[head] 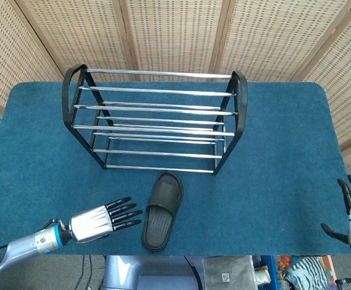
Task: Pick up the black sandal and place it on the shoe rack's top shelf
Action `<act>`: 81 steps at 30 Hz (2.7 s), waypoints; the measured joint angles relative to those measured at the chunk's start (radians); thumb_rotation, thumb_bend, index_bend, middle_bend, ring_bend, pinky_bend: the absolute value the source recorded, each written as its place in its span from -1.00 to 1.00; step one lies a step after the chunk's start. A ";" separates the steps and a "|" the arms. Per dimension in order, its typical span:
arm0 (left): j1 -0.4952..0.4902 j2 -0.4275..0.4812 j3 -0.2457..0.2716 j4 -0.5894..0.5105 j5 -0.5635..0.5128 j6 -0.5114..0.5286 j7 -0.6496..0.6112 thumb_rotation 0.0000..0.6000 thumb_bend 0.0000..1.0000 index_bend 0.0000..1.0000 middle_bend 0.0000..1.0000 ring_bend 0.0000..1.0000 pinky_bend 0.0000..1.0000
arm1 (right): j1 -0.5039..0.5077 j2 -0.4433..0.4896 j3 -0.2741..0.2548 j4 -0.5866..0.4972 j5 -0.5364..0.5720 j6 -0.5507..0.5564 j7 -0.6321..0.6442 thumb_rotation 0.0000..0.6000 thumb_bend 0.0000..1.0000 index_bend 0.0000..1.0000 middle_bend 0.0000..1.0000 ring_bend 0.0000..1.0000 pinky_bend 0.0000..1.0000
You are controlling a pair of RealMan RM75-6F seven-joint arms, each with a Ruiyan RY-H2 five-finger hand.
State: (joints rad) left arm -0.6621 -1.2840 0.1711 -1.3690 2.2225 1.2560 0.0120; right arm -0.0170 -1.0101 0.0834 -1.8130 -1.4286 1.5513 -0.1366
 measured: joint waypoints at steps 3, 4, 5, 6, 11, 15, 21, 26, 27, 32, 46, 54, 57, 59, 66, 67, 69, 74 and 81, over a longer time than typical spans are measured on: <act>-0.057 -0.004 -0.008 0.012 0.043 -0.061 0.049 1.00 -0.51 -1.00 -1.00 -1.00 -1.00 | 0.000 0.003 0.010 0.000 0.020 -0.001 0.008 1.00 -1.00 -1.00 -1.00 -1.00 -1.00; -0.075 -0.006 -0.010 0.012 0.048 -0.083 0.053 1.00 -0.51 -1.00 -1.00 -1.00 -1.00 | 0.000 0.005 0.013 0.000 0.028 -0.002 0.011 1.00 -1.00 -1.00 -1.00 -1.00 -1.00; -0.093 -0.007 -0.012 0.012 0.051 -0.106 0.055 1.00 -0.51 -1.00 -1.00 -1.00 -1.00 | 0.000 0.006 0.016 0.000 0.033 -0.002 0.013 1.00 -1.00 -1.00 -1.00 -1.00 -1.00; -0.118 -0.010 -0.016 0.010 0.055 -0.135 0.057 1.00 -0.51 -1.00 -1.00 -1.00 -1.00 | 0.000 0.006 0.018 0.001 0.038 -0.001 0.014 1.00 -1.00 -1.00 -1.00 -1.00 -1.00; -0.231 -0.025 -0.034 -0.024 0.071 -0.256 0.058 1.00 -0.52 -1.00 -1.00 -1.00 -1.00 | -0.002 0.009 0.033 0.004 0.065 0.006 0.016 1.00 -1.00 -1.00 -1.00 -1.00 -1.00; -0.327 -0.037 -0.048 -0.062 0.077 -0.368 0.064 1.00 -0.52 -1.00 -1.00 -1.00 -1.00 | -0.003 0.012 0.039 0.003 0.081 0.007 0.018 1.00 -1.00 -1.00 -1.00 -1.00 -1.00; -0.434 -0.071 -0.061 -0.111 0.052 -0.481 0.055 1.00 -0.52 -1.00 -1.00 -1.00 -1.00 | -0.007 0.020 0.049 0.009 0.111 0.003 0.039 1.00 -1.00 -1.00 -1.00 -1.00 -1.00; -0.472 -0.096 -0.059 -0.130 0.008 -0.545 0.045 1.00 -0.52 -1.00 -1.00 -1.00 -1.00 | -0.009 0.031 0.058 0.019 0.136 -0.009 0.072 1.00 -1.00 -1.00 -1.00 -1.00 -1.00; -0.480 -0.106 -0.060 -0.132 -0.005 -0.561 0.046 1.00 -0.52 -1.00 -1.00 -1.00 -1.00 | -0.009 0.034 0.060 0.020 0.139 -0.010 0.079 1.00 -1.00 -1.00 -1.00 -1.00 -1.00; -0.506 -0.151 -0.065 -0.140 -0.053 -0.624 0.061 1.00 -0.51 -1.00 -1.00 -1.00 -1.00 | -0.013 0.046 0.065 0.025 0.146 -0.014 0.112 1.00 -1.00 -1.00 -1.00 -1.00 -1.00; -0.548 -0.195 -0.055 -0.162 -0.134 -0.716 0.143 1.00 -0.51 -1.00 -1.00 -1.00 -1.00 | -0.020 0.065 0.073 0.038 0.160 -0.022 0.169 1.00 -1.00 -1.00 -1.00 -1.00 -1.00; -0.555 -0.141 -0.044 -0.200 -0.175 -0.709 0.181 1.00 -0.51 -1.00 -1.00 -1.00 -1.00 | -0.018 0.068 0.076 0.041 0.166 -0.030 0.173 1.00 -1.00 -1.00 -1.00 -1.00 -1.00; -0.559 -0.119 -0.039 -0.212 -0.187 -0.705 0.193 1.00 -0.51 -1.00 -1.00 -1.00 -1.00 | -0.017 0.068 0.076 0.041 0.168 -0.032 0.170 1.00 -1.00 -1.00 -1.00 -1.00 -1.00; -0.562 -0.110 -0.034 -0.217 -0.191 -0.705 0.199 1.00 -0.51 -1.00 -1.00 -1.00 -1.00 | -0.016 0.067 0.076 0.040 0.169 -0.033 0.167 1.00 -1.00 -1.00 -1.00 -1.00 -1.00; -0.579 -0.076 -0.013 -0.238 -0.195 -0.704 0.215 1.00 -0.51 -1.00 -1.00 -1.00 -1.00 | -0.012 0.066 0.077 0.041 0.177 -0.041 0.163 1.00 -1.00 -1.00 -1.00 -1.00 -1.00; -0.581 -0.075 -0.010 -0.238 -0.195 -0.704 0.217 1.00 -0.51 -1.00 -1.00 -1.00 -1.00 | -0.012 0.066 0.077 0.041 0.178 -0.042 0.162 1.00 -1.00 -1.00 -1.00 -1.00 -1.00; -0.583 -0.077 -0.004 -0.236 -0.197 -0.704 0.218 1.00 -0.51 -1.00 -1.00 -1.00 -1.00 | -0.012 0.066 0.077 0.041 0.179 -0.043 0.162 1.00 -1.00 -1.00 -1.00 -1.00 -1.00; -0.586 -0.100 0.005 -0.213 -0.197 -0.704 0.224 1.00 -0.51 -1.00 -1.00 -1.00 -1.00 | -0.012 0.066 0.077 0.039 0.180 -0.042 0.158 1.00 -1.00 -1.00 -1.00 -1.00 -1.00; -0.593 -0.149 0.025 -0.172 -0.197 -0.702 0.226 1.00 -0.51 -1.00 -1.00 -1.00 -1.00 | -0.011 0.066 0.078 0.040 0.186 -0.045 0.157 1.00 -1.00 -1.00 -1.00 -1.00 -1.00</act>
State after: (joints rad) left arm -1.2546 -1.4333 0.1961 -1.5411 2.0259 0.5543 0.2382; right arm -0.0283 -0.9437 0.1616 -1.7725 -1.2427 1.5066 0.0205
